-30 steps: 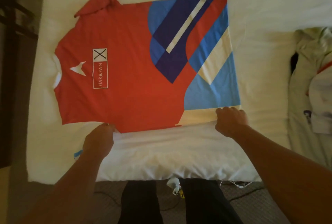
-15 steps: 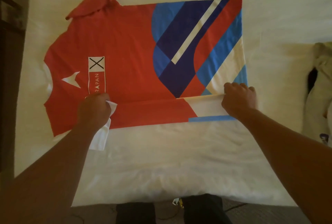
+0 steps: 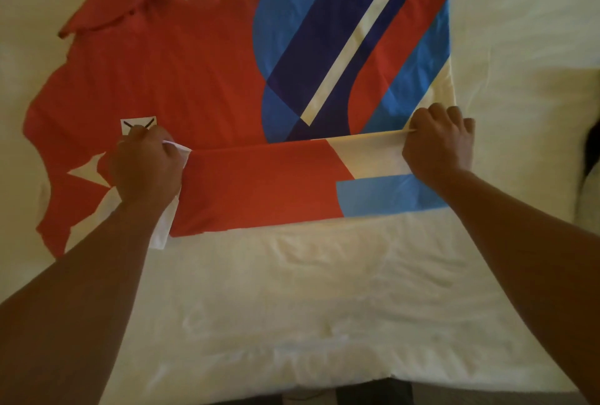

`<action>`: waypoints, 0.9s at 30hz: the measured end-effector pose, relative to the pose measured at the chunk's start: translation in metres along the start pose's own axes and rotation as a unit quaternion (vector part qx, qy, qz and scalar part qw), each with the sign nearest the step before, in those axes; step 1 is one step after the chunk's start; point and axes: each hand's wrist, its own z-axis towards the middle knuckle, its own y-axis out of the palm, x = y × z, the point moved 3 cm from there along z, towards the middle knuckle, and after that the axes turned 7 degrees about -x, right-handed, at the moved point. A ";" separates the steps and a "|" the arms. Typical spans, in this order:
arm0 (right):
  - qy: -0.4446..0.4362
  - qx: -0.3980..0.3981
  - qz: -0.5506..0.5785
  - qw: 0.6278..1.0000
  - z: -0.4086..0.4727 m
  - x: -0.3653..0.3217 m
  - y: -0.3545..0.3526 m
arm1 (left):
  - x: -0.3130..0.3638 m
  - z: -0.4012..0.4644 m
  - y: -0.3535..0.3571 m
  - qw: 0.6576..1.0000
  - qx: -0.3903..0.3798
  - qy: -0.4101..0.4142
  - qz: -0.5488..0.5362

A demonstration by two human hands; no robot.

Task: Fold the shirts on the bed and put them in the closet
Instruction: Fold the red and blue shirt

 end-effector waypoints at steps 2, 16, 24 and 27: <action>0.008 0.004 0.004 1.000 0.009 0.000 -0.001 | 0.002 0.007 -0.001 1.000 0.002 0.000 -0.006; -0.062 -0.058 0.099 0.991 -0.054 -0.059 0.026 | 0.062 -0.068 0.056 0.977 -0.032 0.210 0.028; -0.051 -0.118 0.039 0.991 -0.052 0.010 0.051 | 0.061 -0.073 0.092 0.978 -0.047 0.191 0.072; -0.058 -0.125 0.016 0.990 -0.048 0.030 0.045 | 0.060 -0.072 0.092 0.976 -0.052 0.197 0.075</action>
